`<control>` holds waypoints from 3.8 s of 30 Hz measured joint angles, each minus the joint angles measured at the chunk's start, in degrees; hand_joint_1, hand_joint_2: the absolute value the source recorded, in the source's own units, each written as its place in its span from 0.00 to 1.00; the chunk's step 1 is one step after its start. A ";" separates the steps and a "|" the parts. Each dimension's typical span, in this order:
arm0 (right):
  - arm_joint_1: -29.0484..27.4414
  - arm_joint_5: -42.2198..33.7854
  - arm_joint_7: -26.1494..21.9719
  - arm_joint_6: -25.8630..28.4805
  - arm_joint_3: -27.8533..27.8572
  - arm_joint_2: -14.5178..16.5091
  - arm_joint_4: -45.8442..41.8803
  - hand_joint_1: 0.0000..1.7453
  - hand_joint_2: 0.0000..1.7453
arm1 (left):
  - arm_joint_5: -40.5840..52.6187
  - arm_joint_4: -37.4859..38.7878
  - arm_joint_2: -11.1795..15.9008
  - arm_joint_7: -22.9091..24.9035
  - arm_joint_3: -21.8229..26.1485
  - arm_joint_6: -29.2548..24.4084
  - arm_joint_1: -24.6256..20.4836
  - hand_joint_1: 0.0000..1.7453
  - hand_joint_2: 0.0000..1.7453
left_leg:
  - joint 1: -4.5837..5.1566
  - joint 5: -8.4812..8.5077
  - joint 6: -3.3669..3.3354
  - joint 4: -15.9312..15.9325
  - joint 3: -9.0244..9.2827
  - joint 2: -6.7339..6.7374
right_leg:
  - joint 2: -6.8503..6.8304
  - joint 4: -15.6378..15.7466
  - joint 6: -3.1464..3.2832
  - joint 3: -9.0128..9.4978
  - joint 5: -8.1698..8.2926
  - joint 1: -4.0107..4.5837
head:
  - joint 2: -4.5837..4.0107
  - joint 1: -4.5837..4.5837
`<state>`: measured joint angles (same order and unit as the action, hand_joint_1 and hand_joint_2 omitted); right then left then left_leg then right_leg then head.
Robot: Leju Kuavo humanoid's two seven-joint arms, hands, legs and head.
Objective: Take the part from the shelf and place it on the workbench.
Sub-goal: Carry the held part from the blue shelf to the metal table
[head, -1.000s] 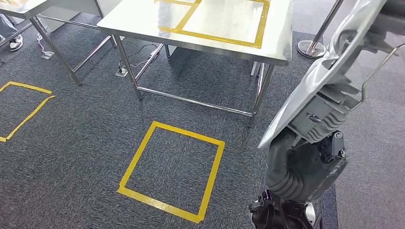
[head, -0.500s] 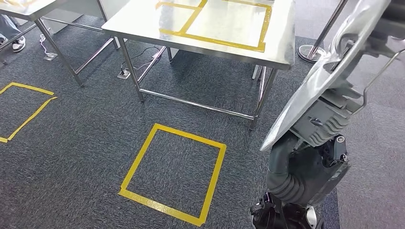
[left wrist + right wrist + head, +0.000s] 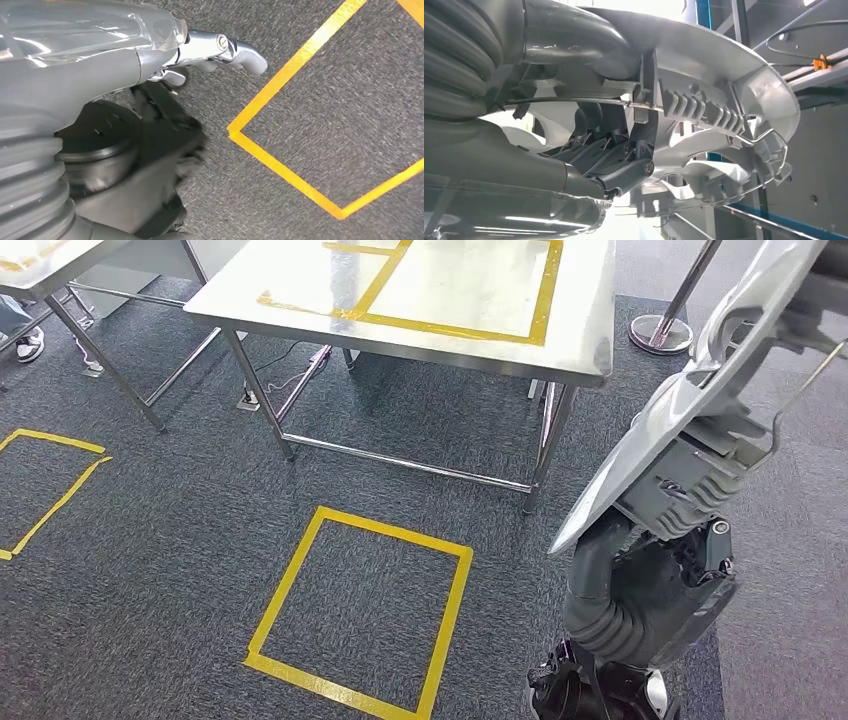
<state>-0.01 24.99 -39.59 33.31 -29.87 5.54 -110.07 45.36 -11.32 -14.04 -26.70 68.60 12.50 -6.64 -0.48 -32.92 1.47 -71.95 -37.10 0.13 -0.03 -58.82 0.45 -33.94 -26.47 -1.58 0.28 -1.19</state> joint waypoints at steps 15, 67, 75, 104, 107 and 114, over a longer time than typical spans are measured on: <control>0.05 0.09 -0.04 0.09 0.08 0.10 -0.04 1.00 1.00 | 0.64 0.00 0.09 0.26 0.01 -2.07 0.06 0.00 1.00 | 0.25 7.32 -1.14 14.12 1.83 -0.37 | 0.64 0.85 0.53 4.09 -3.66 0.43 | 0.00 0.15; -0.14 0.06 -0.02 0.58 -0.10 -0.56 -0.31 1.00 1.00 | 1.67 0.00 0.16 3.21 -0.21 0.14 0.34 0.00 1.00 | 0.85 4.89 -2.29 13.65 3.29 -0.71 | 0.47 0.79 -1.88 2.61 -2.18 0.46 | -0.02 0.18; 0.16 -0.07 -0.07 0.84 -0.21 -0.88 -0.29 1.00 1.00 | 1.27 0.00 0.15 3.03 -0.17 0.97 0.51 0.00 1.00 | 0.46 3.18 -4.28 15.15 6.34 -0.67 | 0.31 -14.13 -3.32 -5.37 -6.96 0.18 | -0.02 0.38; -0.62 1.26 -0.04 0.61 -0.52 -0.61 -0.80 1.00 1.00 | 3.49 0.00 0.14 3.90 -0.98 -5.77 0.14 0.00 1.00 | -0.34 7.62 -2.50 13.39 0.24 -0.42 | 0.54 -6.92 -2.65 3.93 -11.31 0.00 | -0.02 0.39; -0.65 1.10 -0.04 0.61 -0.53 -0.72 -0.75 1.00 1.00 | 2.98 0.00 0.14 3.72 -0.96 -4.73 0.14 0.00 1.00 | 0.12 6.66 -3.08 13.38 1.08 -0.65 | 0.52 -15.72 -2.44 -2.73 -12.64 0.21 | -0.02 0.37; -0.28 1.04 -0.02 0.60 -0.53 -0.79 -0.70 1.00 1.00 | 2.57 0.05 -0.05 3.34 -0.91 -3.62 0.20 0.00 1.00 | 0.94 4.85 -2.64 13.16 3.02 -1.10 | 0.28 -0.46 -0.41 1.34 -2.41 1.47 | -0.02 0.15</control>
<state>-0.28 26.03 -39.60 33.91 -30.40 4.75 -110.77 47.93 -11.27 -14.09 -23.36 67.69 8.88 -6.44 0.46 -28.06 -1.17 -58.78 -34.08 -0.98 0.25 -59.28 0.04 -32.60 -28.88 -0.11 0.26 -1.04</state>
